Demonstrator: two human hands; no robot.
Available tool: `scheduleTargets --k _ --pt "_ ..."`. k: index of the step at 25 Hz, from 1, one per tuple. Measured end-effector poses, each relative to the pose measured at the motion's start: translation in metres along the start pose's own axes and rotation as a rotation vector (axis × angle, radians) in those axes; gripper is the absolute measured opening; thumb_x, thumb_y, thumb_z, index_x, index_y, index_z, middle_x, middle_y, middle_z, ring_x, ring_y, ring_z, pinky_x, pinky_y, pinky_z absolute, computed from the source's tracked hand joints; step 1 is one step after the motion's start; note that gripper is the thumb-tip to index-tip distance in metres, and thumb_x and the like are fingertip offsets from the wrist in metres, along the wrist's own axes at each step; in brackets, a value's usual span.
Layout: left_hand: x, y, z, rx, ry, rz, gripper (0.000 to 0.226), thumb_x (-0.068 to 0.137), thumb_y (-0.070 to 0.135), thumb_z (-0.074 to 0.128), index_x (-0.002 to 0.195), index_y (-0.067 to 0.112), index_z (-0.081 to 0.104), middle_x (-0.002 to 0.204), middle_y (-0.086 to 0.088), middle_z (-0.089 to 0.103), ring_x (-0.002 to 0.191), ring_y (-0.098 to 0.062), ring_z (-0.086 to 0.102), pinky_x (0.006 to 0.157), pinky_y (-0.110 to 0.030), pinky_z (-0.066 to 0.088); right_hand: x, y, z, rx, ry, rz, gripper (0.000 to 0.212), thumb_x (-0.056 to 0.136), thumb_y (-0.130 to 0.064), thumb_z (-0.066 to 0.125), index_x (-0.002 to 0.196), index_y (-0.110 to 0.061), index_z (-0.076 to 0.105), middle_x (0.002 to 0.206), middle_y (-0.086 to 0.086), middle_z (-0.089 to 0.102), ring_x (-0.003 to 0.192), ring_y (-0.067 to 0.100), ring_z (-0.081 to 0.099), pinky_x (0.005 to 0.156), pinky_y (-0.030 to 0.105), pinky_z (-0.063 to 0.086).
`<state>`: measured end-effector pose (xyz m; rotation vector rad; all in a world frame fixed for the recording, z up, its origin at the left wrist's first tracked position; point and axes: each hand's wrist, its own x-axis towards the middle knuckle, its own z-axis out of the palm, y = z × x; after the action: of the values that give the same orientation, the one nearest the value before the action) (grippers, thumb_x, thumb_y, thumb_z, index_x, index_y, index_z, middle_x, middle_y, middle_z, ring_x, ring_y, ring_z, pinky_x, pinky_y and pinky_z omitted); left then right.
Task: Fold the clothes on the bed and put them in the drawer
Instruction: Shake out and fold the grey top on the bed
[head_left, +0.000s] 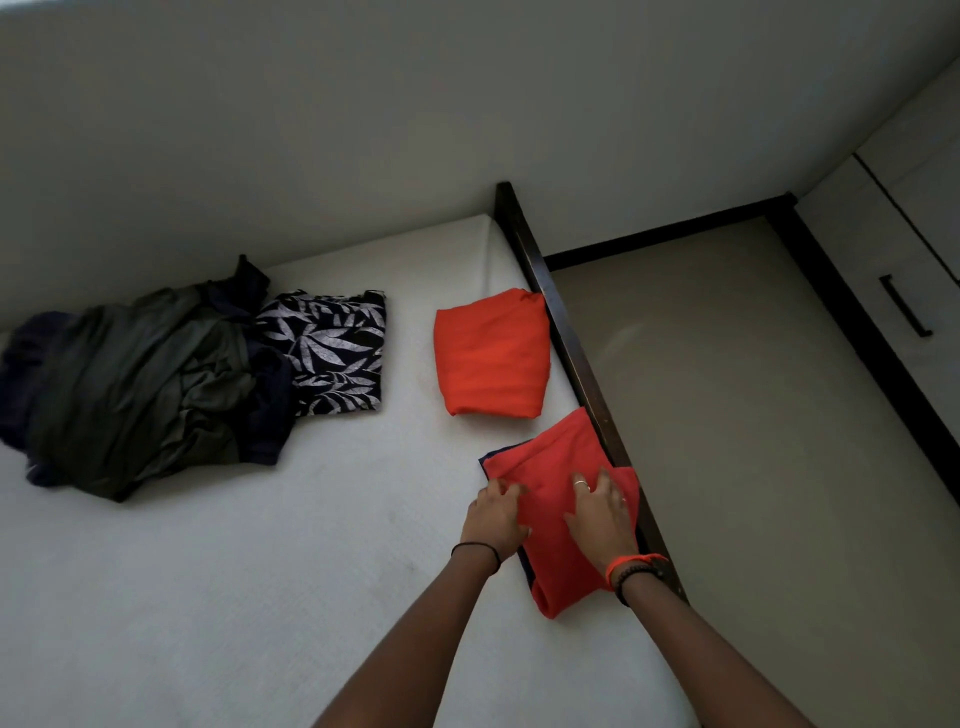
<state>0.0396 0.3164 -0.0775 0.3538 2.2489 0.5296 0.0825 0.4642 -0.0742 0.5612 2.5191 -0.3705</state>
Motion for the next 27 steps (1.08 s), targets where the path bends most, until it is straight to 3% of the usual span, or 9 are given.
scheduleTargets --k 4,8,10,14,17,21,24,27 --pt "-0.026 -0.026 -0.029 -0.02 0.085 -0.037 0.044 0.094 0.023 0.051 0.135 0.014 0.042 0.138 -0.01 0.038 0.119 -0.028 0.047 0.098 -0.035 0.041 -0.011 -0.039 -0.011 -0.067 0.103 -0.158 0.038 0.095 -0.023 0.048 0.131 -0.013 0.051 0.127 0.012 0.051 0.119 0.028 0.048 0.095 0.038 0.042" --pt "-0.052 -0.073 -0.077 -0.062 0.204 -0.179 0.043 0.094 0.023 0.048 0.136 0.017 0.04 0.141 -0.008 0.032 0.115 -0.028 0.051 0.092 -0.036 0.044 -0.013 -0.098 -0.011 -0.014 0.158 -0.278 0.028 0.076 -0.009 0.068 0.104 -0.009 0.067 0.097 0.012 0.063 0.09 0.033 0.063 0.069 0.038 0.052" --pt "-0.064 -0.11 -0.108 -0.058 0.258 -0.223 0.042 0.094 0.025 0.048 0.135 0.016 0.041 0.14 -0.008 0.033 0.114 -0.028 0.051 0.093 -0.036 0.043 -0.011 -0.133 -0.011 0.02 0.157 -0.343 0.029 0.071 -0.005 0.071 0.1 -0.009 0.068 0.096 0.011 0.065 0.088 0.032 0.064 0.068 0.039 0.053" --pt "-0.086 -0.195 -0.167 -0.095 0.404 -0.316 0.034 0.093 0.023 0.051 0.125 0.013 0.051 0.131 -0.011 0.041 0.11 -0.032 0.054 0.092 -0.036 0.042 -0.007 -0.205 -0.013 0.037 0.183 -0.47 0.023 0.078 -0.01 0.07 0.101 -0.009 0.066 0.099 0.008 0.064 0.094 0.029 0.061 0.079 0.039 0.051" --pt "-0.102 -0.255 -0.208 -0.137 0.507 -0.397 0.026 0.094 0.023 0.049 0.114 0.011 0.059 0.121 -0.013 0.049 0.109 -0.034 0.055 0.091 -0.04 0.044 -0.007 -0.267 -0.02 0.006 0.15 -0.509 0.014 0.091 -0.02 0.058 0.101 -0.011 0.06 0.106 0.007 0.06 0.105 0.027 0.053 0.086 0.037 0.042" --pt "-0.111 -0.326 -0.256 -0.102 0.647 -0.517 0.023 0.095 0.018 0.048 0.111 0.005 0.057 0.118 -0.018 0.049 0.105 -0.038 0.054 0.088 -0.045 0.045 0.004 -0.358 -0.025 -0.006 0.142 -0.608 0.017 0.096 -0.019 0.044 0.102 -0.009 0.057 0.104 0.01 0.063 0.103 0.029 0.056 0.078 0.035 0.039" --pt "-0.105 -0.37 -0.268 -0.098 0.711 -0.585 0.036 0.091 0.016 0.057 0.12 -0.001 0.044 0.123 -0.022 0.044 0.11 -0.042 0.051 0.086 -0.05 0.044 0.021 -0.42 -0.019 0.068 0.076 -0.644 0.032 0.097 -0.013 0.039 0.128 -0.011 0.048 0.104 0.018 0.065 0.098 0.037 0.061 0.073 0.039 0.044" --pt "-0.095 -0.4 -0.275 -0.065 0.661 -0.566 0.042 0.091 0.022 0.06 0.124 0.002 0.042 0.124 -0.021 0.044 0.111 -0.041 0.051 0.085 -0.05 0.045 0.04 -0.468 -0.012 0.035 0.03 -0.667 0.056 0.095 -0.008 0.039 0.147 -0.027 0.03 0.11 0.021 0.062 0.098 0.04 0.061 0.077 0.043 0.047"
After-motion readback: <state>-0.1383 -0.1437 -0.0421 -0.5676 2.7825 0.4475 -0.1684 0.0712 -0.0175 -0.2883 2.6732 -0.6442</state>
